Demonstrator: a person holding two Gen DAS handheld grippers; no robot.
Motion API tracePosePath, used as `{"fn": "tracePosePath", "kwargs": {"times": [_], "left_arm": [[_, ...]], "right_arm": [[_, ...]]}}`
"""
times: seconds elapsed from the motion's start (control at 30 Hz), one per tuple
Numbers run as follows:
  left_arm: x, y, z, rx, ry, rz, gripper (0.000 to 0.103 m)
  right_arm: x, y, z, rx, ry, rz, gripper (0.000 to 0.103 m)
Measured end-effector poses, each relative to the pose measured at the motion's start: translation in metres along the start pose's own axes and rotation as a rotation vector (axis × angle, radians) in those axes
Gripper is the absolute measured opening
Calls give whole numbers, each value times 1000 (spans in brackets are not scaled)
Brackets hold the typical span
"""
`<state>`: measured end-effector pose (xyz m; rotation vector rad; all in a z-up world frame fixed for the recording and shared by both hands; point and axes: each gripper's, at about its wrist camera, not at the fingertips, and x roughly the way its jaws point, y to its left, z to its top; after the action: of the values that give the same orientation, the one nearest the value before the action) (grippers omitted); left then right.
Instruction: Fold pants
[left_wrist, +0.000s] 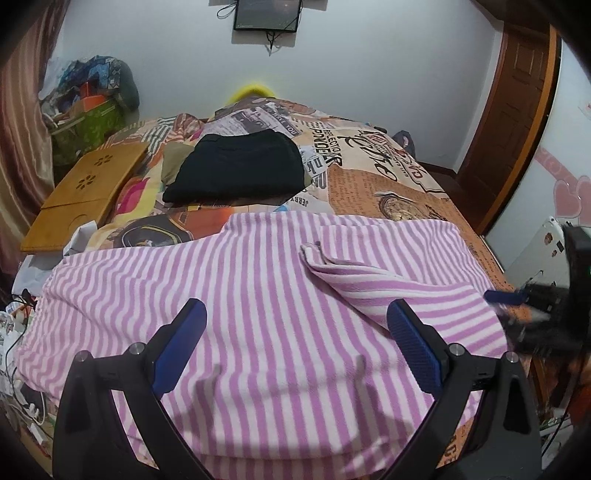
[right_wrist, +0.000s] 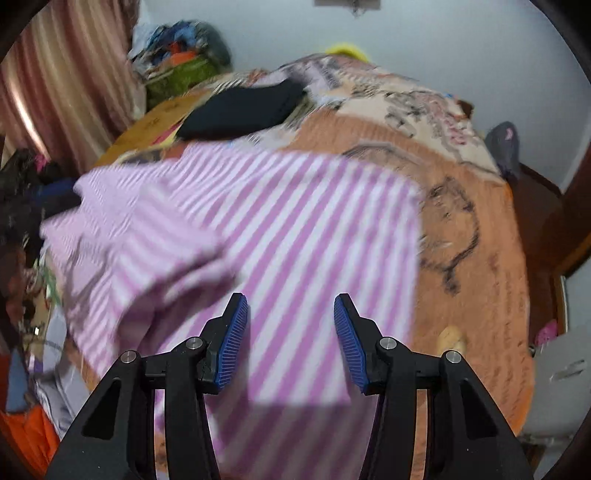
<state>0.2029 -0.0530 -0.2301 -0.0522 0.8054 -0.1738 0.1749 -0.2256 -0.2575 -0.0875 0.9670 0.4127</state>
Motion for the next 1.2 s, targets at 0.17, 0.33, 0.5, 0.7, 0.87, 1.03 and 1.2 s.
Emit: {"fn": "tracePosePath", "kwargs": {"times": [0.17,0.33,0.5,0.7,0.87,1.03,1.2], "left_arm": [[-17,3,0,-6,-25,14,99],[-37,15,-1,-9,-45,44,99],[-42,21,-7,-1,-31,60,99],[-17,4,-15,16,34,-12,99],[19,-20,-24,44,110,-42,99],[43,-23,-40,70,169,-25,100],[28,1,-47,57,170,-49,100]], "right_arm": [[2,40,10,-62,-54,72,45],[19,86,21,-141,-56,169,47],[22,103,18,-142,-68,254,62],[3,77,11,-51,-103,221,60],[-15,29,-12,47,-114,82,60],[-14,-7,-39,145,-62,17,60],[-22,-21,-45,183,-49,28,60]]}}
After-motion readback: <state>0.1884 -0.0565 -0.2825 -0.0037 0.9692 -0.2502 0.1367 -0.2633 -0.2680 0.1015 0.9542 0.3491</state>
